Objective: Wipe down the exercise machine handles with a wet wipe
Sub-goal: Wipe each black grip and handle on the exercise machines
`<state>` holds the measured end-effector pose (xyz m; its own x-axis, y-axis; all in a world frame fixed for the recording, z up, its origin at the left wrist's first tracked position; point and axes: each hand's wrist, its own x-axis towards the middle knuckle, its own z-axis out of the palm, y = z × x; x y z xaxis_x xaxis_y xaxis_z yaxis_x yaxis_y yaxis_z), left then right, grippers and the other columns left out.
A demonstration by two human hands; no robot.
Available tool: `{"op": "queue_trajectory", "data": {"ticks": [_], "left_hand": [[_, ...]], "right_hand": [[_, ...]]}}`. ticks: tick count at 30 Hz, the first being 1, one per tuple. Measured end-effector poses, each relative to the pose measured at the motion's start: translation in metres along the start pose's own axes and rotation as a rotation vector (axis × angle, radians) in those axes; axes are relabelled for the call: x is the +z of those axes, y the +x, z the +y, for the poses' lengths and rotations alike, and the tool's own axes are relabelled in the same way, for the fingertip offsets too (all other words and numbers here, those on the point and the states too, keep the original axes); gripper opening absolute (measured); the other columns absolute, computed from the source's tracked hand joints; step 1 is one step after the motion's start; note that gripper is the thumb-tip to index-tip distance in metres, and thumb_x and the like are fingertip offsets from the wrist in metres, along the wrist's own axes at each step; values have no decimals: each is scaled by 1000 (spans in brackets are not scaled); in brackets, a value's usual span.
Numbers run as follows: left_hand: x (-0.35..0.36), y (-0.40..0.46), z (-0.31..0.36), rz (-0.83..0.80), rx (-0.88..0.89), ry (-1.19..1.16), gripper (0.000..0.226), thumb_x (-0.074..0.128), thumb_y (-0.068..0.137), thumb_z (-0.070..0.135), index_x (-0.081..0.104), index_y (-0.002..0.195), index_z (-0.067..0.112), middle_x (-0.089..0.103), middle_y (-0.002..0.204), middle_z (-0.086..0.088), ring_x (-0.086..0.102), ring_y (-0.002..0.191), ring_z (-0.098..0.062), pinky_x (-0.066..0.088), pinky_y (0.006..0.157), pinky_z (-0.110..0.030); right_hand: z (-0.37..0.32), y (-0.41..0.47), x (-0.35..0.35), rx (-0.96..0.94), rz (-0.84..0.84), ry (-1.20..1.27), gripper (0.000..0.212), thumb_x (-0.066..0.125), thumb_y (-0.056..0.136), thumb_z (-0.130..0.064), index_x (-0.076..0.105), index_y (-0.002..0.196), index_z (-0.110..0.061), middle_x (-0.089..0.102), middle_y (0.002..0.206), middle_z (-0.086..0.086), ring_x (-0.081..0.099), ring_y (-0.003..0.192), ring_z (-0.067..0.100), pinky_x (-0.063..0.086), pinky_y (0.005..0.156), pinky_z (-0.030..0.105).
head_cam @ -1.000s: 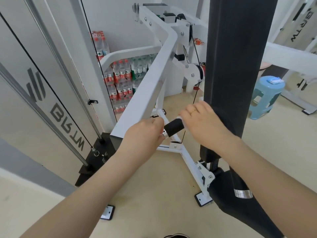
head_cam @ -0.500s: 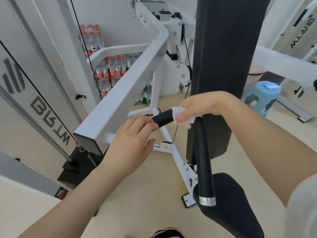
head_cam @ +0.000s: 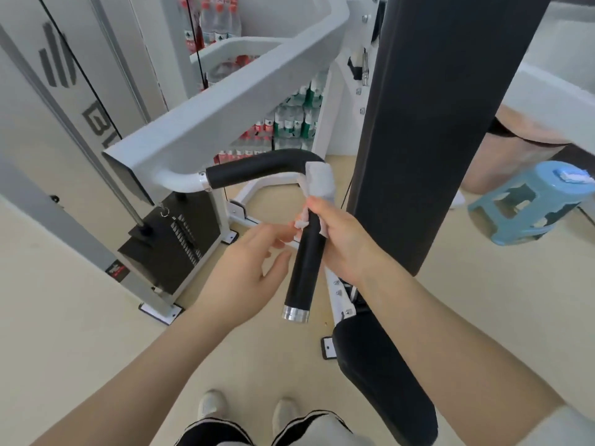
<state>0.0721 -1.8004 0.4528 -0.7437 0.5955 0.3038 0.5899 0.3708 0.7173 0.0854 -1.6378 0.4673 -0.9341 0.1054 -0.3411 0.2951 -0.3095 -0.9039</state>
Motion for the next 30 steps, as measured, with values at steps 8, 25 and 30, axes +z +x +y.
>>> {"op": "queue_trajectory", "data": {"ticks": [8,25,30], "left_hand": [[6,-34,21,34,-42,70,29,47,85,20,60,110,14,55,104,13,49,89,2,42,77,-15],[126,-73,165,-419,170,-87,28,63,82,34,57,109,26,59,95,13,53,90,-2,37,74,-3],[230,-53,241,-488,180,-107,20,62,86,21,50,96,33,54,88,18,52,80,1,40,64,-4]], "right_hand": [[90,-78,22,62,-99,-274,21,57,86,-35,57,78,-15,57,66,-11,51,75,11,39,83,29],[60,-256,-124,9,208,-918,40,60,87,-35,40,121,-29,60,100,-6,63,85,13,55,76,36],[53,-325,-232,-38,366,-618,39,49,87,-6,33,119,-24,55,99,-4,57,82,14,49,78,32]]}}
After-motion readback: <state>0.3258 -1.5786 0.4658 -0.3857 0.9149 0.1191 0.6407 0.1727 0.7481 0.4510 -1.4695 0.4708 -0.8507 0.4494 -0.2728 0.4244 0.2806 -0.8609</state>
